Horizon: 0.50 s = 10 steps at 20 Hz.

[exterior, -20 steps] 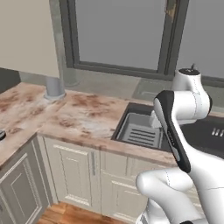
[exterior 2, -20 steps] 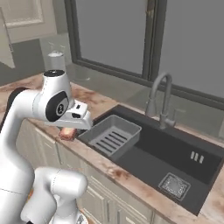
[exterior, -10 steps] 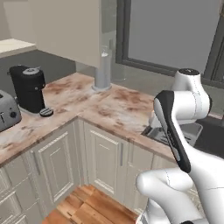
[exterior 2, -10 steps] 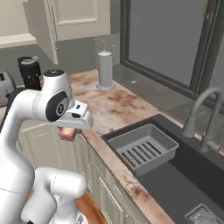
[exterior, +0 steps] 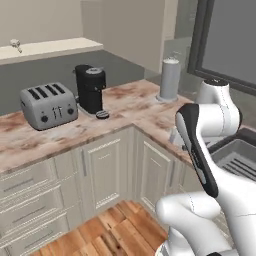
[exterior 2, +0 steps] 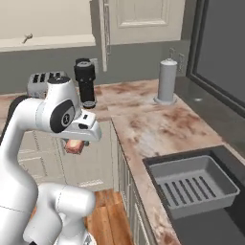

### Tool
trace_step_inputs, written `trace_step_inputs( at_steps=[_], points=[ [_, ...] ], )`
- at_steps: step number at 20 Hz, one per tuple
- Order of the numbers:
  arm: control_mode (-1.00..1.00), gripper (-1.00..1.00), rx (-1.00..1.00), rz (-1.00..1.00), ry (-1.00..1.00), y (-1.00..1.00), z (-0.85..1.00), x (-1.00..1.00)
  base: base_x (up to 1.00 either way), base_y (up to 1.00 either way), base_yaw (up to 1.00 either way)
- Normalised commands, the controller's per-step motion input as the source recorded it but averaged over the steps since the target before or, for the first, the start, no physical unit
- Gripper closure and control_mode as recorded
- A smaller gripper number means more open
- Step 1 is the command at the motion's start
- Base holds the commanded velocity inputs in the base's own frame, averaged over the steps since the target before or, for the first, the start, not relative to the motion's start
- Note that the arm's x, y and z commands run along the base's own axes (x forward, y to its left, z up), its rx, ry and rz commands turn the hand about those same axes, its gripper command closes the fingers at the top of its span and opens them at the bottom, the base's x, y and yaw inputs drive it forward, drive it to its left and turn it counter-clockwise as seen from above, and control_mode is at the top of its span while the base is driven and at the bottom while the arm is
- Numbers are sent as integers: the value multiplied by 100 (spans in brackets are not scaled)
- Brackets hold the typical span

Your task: Pick up the bar soap and dish brush from the sink, and place them back in the cabinet, and close the cabinet doors.

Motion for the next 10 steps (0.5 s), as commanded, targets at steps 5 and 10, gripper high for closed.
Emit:
trace_step_inputs(
  at_steps=[5,10],
  points=[
    [100,100,0,0,0,0,0,0,-2,0,51],
    [100,100,0,0,0,0,0,0,-15,11,43]
  ],
)
